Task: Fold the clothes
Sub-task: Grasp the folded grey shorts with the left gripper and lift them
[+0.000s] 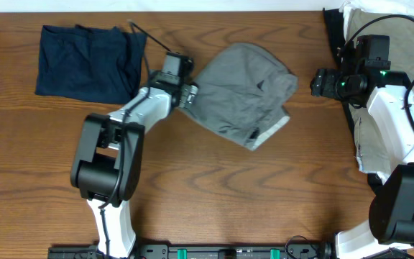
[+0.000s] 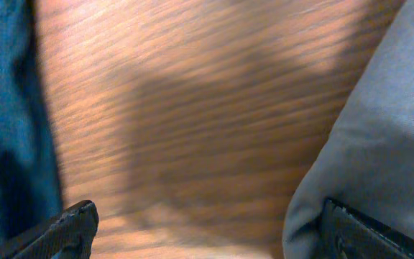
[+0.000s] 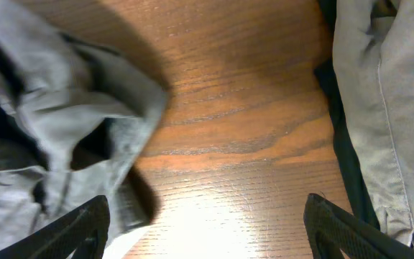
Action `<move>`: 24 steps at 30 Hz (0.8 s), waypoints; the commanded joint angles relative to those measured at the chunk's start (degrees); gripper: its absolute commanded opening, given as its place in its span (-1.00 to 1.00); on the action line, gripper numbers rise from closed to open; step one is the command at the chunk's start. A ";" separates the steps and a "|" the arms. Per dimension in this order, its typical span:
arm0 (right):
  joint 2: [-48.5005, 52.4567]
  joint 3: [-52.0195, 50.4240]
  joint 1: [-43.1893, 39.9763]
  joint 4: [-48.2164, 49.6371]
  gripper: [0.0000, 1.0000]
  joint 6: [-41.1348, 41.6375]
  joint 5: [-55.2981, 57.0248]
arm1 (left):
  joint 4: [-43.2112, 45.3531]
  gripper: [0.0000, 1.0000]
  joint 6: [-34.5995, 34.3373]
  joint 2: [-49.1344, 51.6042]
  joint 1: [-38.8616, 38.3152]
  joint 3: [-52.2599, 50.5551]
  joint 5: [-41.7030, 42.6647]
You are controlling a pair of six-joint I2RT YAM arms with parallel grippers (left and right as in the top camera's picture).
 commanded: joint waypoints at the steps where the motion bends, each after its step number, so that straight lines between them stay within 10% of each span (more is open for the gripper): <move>1: 0.13 -0.13 -0.52 0.20 0.69 0.59 0.57 | -5.38 0.96 1.40 -3.23 0.61 1.70 -1.99; 10: 0.13 -0.13 -0.57 1.90 0.69 0.61 0.55 | -11.80 0.96 0.74 -15.80 -7.76 3.30 10.54; 24: 0.11 -0.13 -4.50 1.22 0.89 0.55 0.55 | -3.93 0.96 -1.88 -5.99 -22.84 3.43 10.27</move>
